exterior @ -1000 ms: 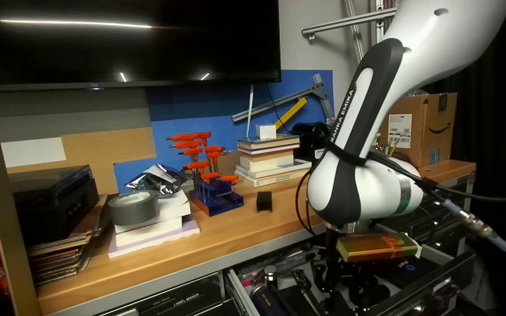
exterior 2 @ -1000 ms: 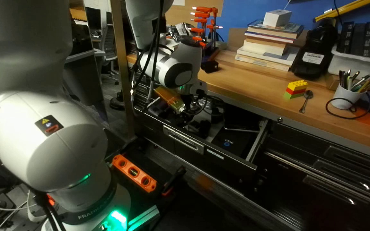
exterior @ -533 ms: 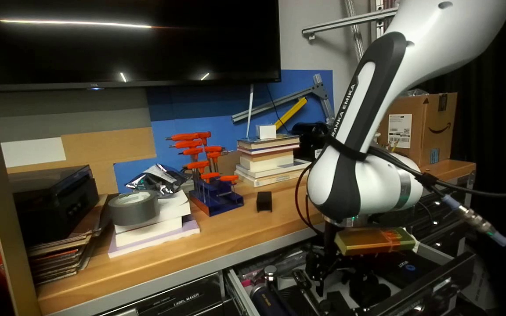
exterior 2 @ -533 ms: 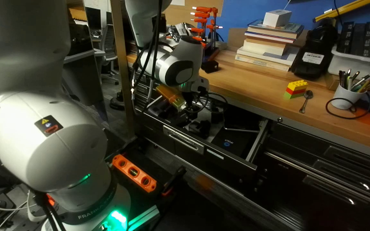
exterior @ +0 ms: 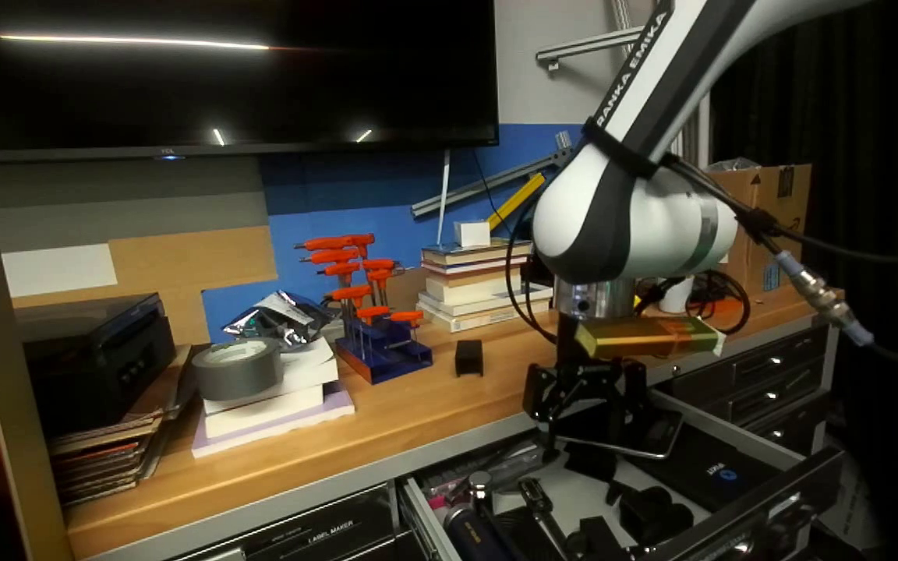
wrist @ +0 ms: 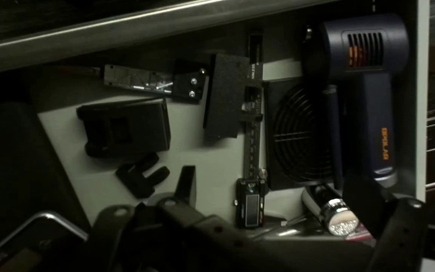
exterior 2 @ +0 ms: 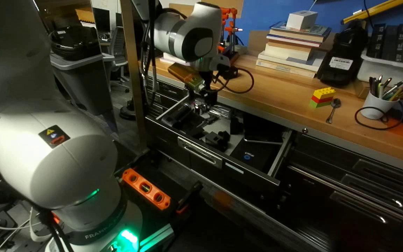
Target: Put the black objects on the tabletop in the open drawer and then close the drawer
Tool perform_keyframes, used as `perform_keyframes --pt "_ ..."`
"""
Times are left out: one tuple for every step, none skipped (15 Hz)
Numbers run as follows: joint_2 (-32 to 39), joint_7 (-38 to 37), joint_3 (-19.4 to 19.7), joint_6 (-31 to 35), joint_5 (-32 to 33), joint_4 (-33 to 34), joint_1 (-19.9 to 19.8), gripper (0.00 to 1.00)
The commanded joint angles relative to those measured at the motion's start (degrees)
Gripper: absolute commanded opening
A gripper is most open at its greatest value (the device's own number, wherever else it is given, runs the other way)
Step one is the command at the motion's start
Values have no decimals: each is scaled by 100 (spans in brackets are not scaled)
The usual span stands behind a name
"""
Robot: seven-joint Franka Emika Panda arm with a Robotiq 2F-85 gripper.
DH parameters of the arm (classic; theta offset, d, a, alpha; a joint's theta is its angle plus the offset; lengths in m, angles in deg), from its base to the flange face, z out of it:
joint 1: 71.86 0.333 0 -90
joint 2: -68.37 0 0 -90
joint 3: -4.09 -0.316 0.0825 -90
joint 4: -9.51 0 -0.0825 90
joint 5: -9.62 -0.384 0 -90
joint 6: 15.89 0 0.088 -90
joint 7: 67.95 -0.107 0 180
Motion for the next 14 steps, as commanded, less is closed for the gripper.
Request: perform_keyframes --pt "-374 -460 56 -705 346 522 110 100" --pt "-301 -574 52 -867 466 790 106 100" --pt "-221 -614 49 -1001 511 1031 102 100" --pt "-85 -691 49 -1084 560 1300 102 100" --pt "65 -718 52 -1172 580 1577 103 100" --pt "237 -740 56 -1243 607 1860 108 100" --pt "447 -782 60 -1314 634 2158 121 100" --pt "631 -821 67 -1386 638 2426 136 100" --pt "864 -904 77 -1455 680 2728 164 100" --pt "1083 -1060 103 -1499 788 3006 212 100" --pt "1290 -1193 134 -1561 881 3277 264 100" --pt "1526 -1445 193 -1611 1062 3558 356 100" --pt "1712 -1471 219 -1683 1077 3798 404 100" --pt "1908 -1576 265 -1755 1125 4051 467 100"
